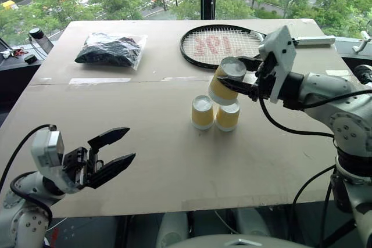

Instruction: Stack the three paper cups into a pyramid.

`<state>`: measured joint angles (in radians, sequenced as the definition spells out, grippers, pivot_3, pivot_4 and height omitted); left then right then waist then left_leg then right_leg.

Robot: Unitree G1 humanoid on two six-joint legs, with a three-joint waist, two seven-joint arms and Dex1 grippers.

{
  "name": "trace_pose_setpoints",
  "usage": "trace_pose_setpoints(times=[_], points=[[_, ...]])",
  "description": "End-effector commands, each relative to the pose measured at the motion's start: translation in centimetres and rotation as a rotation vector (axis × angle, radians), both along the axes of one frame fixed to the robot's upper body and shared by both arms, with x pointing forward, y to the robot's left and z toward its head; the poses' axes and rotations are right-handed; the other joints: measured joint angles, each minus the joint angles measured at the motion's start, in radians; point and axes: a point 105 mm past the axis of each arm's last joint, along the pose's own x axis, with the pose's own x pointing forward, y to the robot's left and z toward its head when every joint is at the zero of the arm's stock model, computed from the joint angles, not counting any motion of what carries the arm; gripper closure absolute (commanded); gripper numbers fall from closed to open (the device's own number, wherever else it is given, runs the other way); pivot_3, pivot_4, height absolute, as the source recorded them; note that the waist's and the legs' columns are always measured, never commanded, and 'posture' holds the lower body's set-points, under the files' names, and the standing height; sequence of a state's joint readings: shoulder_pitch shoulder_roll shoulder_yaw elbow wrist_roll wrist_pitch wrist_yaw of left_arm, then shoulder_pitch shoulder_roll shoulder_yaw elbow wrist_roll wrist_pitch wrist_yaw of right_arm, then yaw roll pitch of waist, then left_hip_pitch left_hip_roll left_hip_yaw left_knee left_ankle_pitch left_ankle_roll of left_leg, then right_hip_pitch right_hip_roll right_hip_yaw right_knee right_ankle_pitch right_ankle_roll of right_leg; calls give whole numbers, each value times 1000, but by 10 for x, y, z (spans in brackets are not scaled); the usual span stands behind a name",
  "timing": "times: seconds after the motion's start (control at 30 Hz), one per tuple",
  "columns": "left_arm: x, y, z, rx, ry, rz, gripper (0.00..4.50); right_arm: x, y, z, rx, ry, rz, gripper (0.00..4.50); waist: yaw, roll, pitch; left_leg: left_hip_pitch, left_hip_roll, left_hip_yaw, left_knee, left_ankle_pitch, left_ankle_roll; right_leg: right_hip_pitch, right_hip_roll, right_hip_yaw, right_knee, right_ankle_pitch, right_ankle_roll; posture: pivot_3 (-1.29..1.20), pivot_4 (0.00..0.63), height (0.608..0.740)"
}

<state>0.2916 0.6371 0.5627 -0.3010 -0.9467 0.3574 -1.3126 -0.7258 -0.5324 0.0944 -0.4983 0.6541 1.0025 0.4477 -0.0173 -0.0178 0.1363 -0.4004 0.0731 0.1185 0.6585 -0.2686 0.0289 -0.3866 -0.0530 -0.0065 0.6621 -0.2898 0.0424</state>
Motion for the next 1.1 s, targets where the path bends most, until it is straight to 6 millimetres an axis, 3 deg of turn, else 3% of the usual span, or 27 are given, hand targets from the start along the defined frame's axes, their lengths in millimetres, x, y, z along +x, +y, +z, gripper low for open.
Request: trace_pose_setpoints(times=[0.03, 0.4, 0.63, 0.7, 0.8, 1.1], points=[[-5, 3, 13, 10, -71, 17, 0, 1, 4, 10, 6, -65, -3, 2261, 0, 0, 0, 0, 0, 0, 0, 0, 0, 0, 0, 0, 0, 0, 0, 0, 150, 740], [-5, 10, 15, 9, -84, 51, 0, 6, 13, 3, -21, -81, 7, 2261, 0, 0, 0, -1, 0, 1, 0, 0, 0, -1, 0, 0, 0, 0, 0, 0, 150, 740], [-6, 9, 14, 6, -83, 46, 0, 8, 16, -12, -81, -56, 4, 2261, -1, 0, 0, -1, 0, 1, 0, 0, 0, -1, 0, 0, 0, 0, 0, 0, 150, 740], [-6, 9, 14, 3, -81, 44, 0, 9, 17, -13, -76, -55, 1, 1235, -1, 0, 0, -1, 0, 1, 0, 0, 0, -1, 0, 0, 0, 0, 0, 0, 150, 740], [-6, 8, 14, 2, -77, 42, 0, 8, 17, -13, -69, -57, 12, 143, -1, 0, 0, -1, 0, 1, 0, 0, 0, -1, 0, 0, 0, 0, 0, 0, 150, 740], [-1, 5, 14, -17, -83, 32, 0, -3, 8, 8, -14, -145, 33, 37, 0, 0, 0, -1, 0, 1, 0, 0, 0, -1, 0, 0, 0, 0, 0, 0, 150, 740]])
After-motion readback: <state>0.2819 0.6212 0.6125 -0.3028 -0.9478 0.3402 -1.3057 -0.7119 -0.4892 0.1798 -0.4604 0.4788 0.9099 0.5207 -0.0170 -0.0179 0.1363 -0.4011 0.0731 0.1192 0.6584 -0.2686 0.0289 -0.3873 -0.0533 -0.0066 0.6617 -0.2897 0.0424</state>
